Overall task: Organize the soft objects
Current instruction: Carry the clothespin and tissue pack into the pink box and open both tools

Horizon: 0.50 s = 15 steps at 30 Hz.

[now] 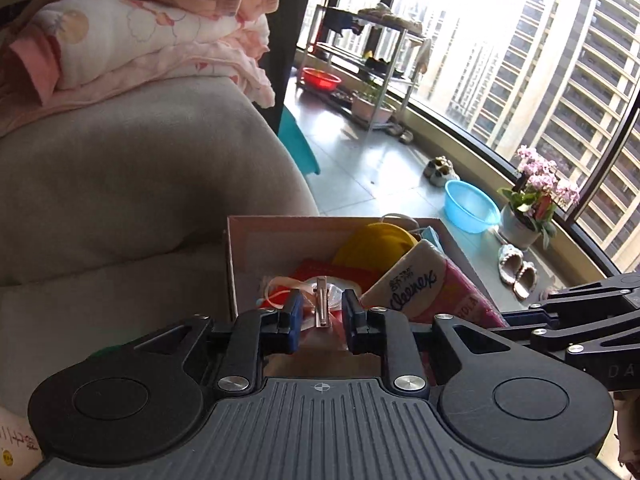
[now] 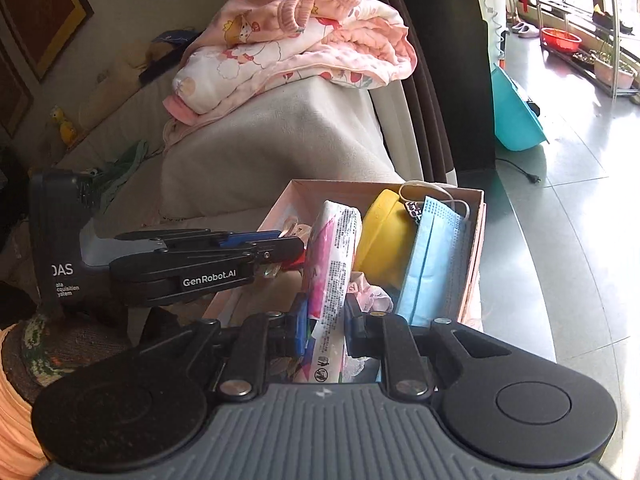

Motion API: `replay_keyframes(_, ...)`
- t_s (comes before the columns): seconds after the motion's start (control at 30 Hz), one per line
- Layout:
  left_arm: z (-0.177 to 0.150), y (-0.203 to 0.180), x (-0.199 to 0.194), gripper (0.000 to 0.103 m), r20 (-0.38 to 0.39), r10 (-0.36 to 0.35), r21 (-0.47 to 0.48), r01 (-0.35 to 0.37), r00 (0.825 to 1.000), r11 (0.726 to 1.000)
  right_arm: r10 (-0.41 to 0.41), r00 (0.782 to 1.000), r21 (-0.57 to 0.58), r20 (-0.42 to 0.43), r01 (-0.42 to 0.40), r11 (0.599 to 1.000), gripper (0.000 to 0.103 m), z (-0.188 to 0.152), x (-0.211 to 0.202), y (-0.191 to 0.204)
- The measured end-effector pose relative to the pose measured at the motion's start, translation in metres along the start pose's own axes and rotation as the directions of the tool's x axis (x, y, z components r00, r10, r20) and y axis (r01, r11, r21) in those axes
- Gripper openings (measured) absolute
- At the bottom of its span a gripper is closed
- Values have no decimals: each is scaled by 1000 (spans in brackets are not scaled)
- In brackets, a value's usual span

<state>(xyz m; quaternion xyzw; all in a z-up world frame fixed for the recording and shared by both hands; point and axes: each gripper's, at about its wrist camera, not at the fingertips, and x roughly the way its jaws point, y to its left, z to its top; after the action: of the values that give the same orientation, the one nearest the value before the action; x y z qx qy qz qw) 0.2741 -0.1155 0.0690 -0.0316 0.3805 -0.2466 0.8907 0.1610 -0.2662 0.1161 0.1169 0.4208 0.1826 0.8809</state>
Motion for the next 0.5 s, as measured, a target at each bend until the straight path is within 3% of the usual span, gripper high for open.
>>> replay_keyframes(0.23, 16, 6, -15, 23, 77, -145, -83, 151, 986, 985, -30, 997, 10, 66, 29, 1000, 19, 0, 18, -11)
replay_keyframes(0.37, 25, 8, 2, 23, 29, -65, -110, 68, 997, 992, -57, 994, 11, 92, 56, 998, 25, -7, 2, -6)
replay_keyframes(0.5, 16, 4, -12, 23, 58, -63, -93, 69, 996, 993, -140, 970, -99, 197, 162, 982, 30, -20, -30, 13)
